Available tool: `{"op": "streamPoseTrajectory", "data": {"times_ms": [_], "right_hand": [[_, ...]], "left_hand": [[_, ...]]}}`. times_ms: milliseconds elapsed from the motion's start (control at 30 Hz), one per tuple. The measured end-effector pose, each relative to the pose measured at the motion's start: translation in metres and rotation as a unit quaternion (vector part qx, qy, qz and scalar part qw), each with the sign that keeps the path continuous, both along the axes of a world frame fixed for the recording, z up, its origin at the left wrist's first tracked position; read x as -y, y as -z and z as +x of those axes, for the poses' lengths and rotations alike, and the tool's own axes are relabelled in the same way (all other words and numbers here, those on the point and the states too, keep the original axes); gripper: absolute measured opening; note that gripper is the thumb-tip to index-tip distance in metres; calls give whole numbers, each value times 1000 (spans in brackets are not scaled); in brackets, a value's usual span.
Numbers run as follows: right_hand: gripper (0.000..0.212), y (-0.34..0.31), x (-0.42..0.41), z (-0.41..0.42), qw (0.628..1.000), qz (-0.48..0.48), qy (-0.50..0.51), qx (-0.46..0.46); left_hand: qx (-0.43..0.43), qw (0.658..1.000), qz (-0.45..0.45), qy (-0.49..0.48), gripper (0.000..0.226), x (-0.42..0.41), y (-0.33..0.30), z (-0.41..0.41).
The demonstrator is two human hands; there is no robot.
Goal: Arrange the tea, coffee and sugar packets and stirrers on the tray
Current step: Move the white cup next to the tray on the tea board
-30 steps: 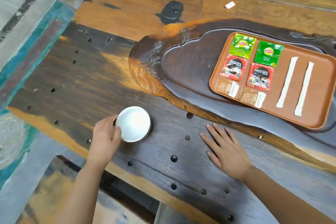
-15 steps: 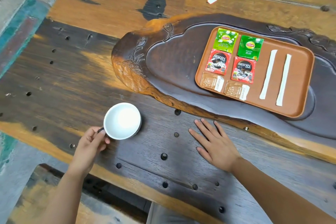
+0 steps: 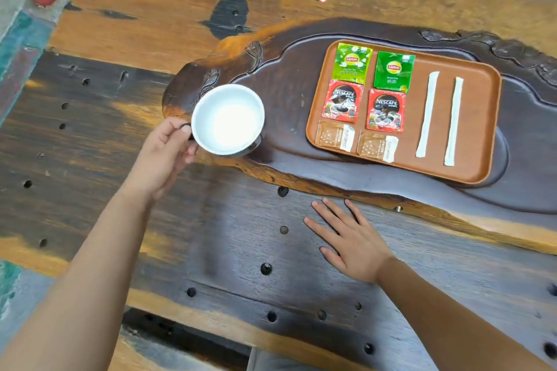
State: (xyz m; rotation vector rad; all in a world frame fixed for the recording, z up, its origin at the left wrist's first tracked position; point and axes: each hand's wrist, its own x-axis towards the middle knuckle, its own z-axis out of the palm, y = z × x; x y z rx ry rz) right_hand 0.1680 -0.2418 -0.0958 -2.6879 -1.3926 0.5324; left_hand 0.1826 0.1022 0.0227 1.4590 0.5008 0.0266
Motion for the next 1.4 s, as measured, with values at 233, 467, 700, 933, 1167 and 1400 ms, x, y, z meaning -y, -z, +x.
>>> {"op": "streamPoseTrajectory", "data": {"times_ms": [233, 467, 700, 933, 1167, 1400], "right_hand": [[58, 4, 0, -1, 1000, 25, -2, 2], [59, 6, 1, 0, 999, 36, -1, 1], [59, 5, 1, 1, 999, 44, 3, -2], [60, 5, 1, 2, 999, 52, 5, -1], [60, 5, 2, 1, 999, 52, -2, 8], [60, 4, 1, 2, 998, 56, -4, 14]], "left_hand": [[-22, 996, -8, 91, 24, 6, 18, 83], [-31, 986, 1, 162, 20, 6, 31, 125], [-24, 980, -19, 199, 17, 6, 43, 145], [-21, 977, -25, 210, 16, 2, 47, 152], [-52, 979, -8, 198, 21, 5, 43, 153], [-102, 983, -13, 150, 15, 10, 35, 151]]}}
